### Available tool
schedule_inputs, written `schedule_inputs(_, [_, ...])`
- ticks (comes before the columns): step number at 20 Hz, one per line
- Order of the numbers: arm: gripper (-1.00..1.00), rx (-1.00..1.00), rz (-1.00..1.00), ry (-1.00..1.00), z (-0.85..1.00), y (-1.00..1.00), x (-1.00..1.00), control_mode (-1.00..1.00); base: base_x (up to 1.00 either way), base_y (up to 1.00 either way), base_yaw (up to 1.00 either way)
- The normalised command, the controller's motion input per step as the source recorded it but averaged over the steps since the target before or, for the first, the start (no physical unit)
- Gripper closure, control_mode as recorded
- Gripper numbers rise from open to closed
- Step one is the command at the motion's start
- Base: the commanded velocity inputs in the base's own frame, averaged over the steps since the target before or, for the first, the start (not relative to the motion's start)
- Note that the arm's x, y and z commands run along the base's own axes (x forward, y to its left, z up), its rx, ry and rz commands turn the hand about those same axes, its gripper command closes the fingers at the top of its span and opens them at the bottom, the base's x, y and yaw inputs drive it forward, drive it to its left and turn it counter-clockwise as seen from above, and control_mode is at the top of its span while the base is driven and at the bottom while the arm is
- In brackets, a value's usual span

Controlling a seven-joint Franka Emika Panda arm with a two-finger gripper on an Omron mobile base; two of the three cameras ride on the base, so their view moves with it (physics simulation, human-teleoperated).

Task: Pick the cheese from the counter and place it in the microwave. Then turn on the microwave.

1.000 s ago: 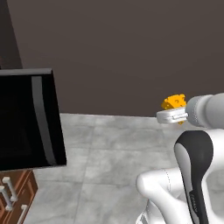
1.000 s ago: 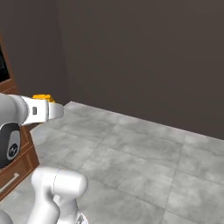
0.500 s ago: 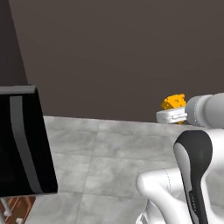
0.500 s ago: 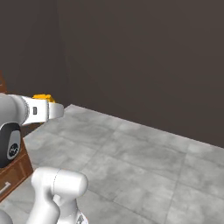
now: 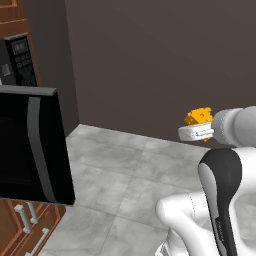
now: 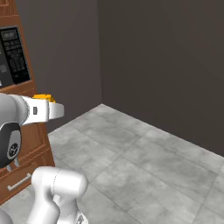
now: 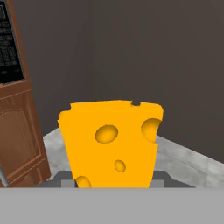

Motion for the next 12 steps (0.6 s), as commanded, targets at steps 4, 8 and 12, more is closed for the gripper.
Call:
schedule_inputs(4, [1.0,0.0,0.0,0.0,0.0,0.0,0.0,1.0,0.07,-0.15,0.46])
schedule_inputs(8, [1.0,0.0,0.0,0.0,0.0,0.0,0.0,1.0,0.0,-0.26,0.43])
schedule_inputs(12, [1.0,0.0,0.0,0.0,0.0,0.0,0.0,1.0,0.0,-0.27,0.42])
